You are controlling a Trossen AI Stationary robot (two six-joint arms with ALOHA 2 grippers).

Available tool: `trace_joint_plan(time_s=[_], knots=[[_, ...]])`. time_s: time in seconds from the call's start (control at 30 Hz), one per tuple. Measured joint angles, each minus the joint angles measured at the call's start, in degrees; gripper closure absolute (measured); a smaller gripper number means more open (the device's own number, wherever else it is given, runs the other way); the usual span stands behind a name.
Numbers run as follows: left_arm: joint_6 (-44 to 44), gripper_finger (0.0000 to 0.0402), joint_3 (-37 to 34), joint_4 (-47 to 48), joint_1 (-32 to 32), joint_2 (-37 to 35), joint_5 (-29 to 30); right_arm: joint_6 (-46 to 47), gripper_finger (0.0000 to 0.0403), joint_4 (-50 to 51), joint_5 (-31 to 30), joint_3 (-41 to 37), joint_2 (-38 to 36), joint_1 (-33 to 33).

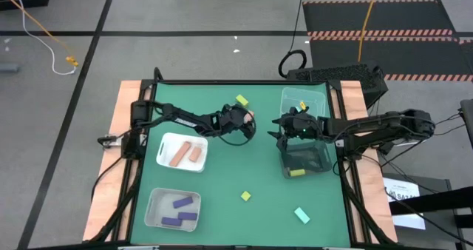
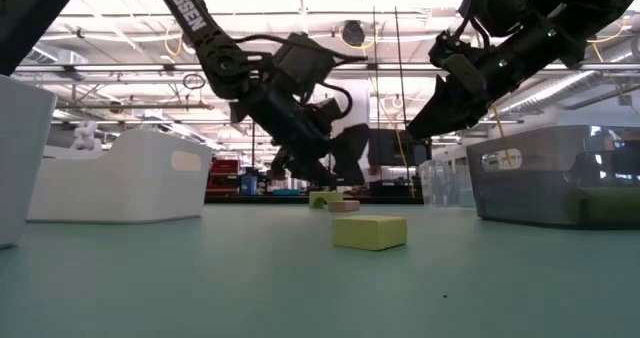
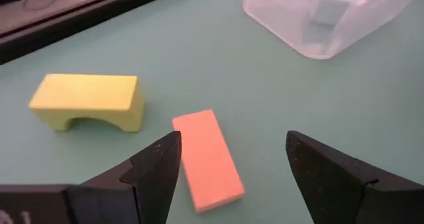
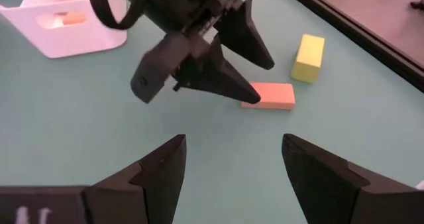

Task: Sort & place blocks by color
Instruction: Put the brown block into the white bin

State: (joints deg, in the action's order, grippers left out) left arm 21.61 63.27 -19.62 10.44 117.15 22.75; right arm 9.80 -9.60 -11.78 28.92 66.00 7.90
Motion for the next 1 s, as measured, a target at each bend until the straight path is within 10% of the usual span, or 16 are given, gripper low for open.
trace_joint_plan(time_s=[0.6,0.87,1.0], knots=[[7.27,0.0130,8.29,11.64,1.27,7.36,3.94,-0.42,0.0163,-0.22,0.01,-0.02,-0.02,0.38],[9.40,0.0268,8.30,14.06,1.60,7.16,2.51,-0.20,0.0163,-0.39,-0.06,-0.02,0.00,0.39],[10.29,0.0272,8.29,14.38,1.34,7.11,1.48,-0.04,0.0163,-0.38,-0.08,-0.02,0.00,0.39]])
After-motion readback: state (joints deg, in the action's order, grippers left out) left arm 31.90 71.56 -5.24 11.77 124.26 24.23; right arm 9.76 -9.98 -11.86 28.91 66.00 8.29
